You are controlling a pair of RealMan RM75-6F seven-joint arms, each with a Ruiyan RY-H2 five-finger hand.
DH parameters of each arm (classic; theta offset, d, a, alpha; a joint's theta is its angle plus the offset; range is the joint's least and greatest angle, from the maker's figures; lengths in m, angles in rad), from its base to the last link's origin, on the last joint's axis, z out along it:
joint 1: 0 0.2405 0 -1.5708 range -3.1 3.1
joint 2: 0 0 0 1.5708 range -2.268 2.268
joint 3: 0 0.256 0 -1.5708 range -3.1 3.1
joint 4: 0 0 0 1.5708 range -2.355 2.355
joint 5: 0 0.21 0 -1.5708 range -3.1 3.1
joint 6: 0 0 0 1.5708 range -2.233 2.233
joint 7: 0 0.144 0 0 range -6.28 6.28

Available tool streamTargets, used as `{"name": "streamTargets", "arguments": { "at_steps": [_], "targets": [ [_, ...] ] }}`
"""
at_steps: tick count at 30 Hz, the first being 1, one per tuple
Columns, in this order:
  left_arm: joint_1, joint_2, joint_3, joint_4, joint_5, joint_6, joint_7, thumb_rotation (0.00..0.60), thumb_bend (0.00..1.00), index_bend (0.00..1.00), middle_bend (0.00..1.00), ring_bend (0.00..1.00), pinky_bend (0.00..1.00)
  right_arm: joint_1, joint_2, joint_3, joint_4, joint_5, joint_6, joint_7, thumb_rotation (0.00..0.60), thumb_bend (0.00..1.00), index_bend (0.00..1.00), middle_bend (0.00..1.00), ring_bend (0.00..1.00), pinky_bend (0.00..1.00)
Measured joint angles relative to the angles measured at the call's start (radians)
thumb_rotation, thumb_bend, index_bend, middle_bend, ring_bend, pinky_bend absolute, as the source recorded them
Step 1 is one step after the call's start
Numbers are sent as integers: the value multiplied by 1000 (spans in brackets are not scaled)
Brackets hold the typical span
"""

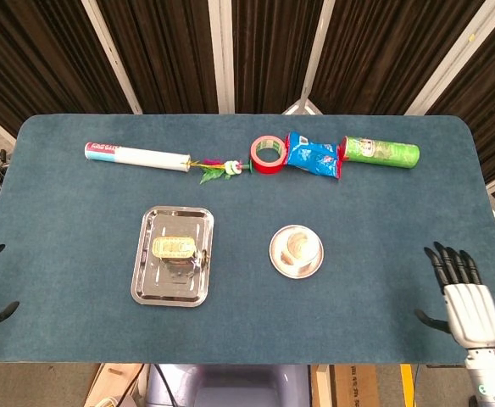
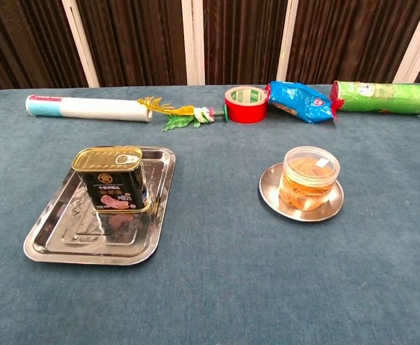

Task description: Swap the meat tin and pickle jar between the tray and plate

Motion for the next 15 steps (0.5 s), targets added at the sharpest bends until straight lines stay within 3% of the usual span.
{"name": "streamTargets", "arguments": {
  "at_steps": [6, 15],
  "targets": [
    [-8, -8, -6, -1, -12, -8, 11, 600, 196, 154, 0, 0, 51, 130, 51, 47, -122, 78, -208, -19, 600, 64, 15, 26, 0, 0],
    [7, -4, -19, 3, -35, 15, 4, 600, 196, 154, 0, 0, 51, 324, 55, 146, -237, 389, -393, -222, 600, 63, 15, 25, 0, 0]
  ]
}}
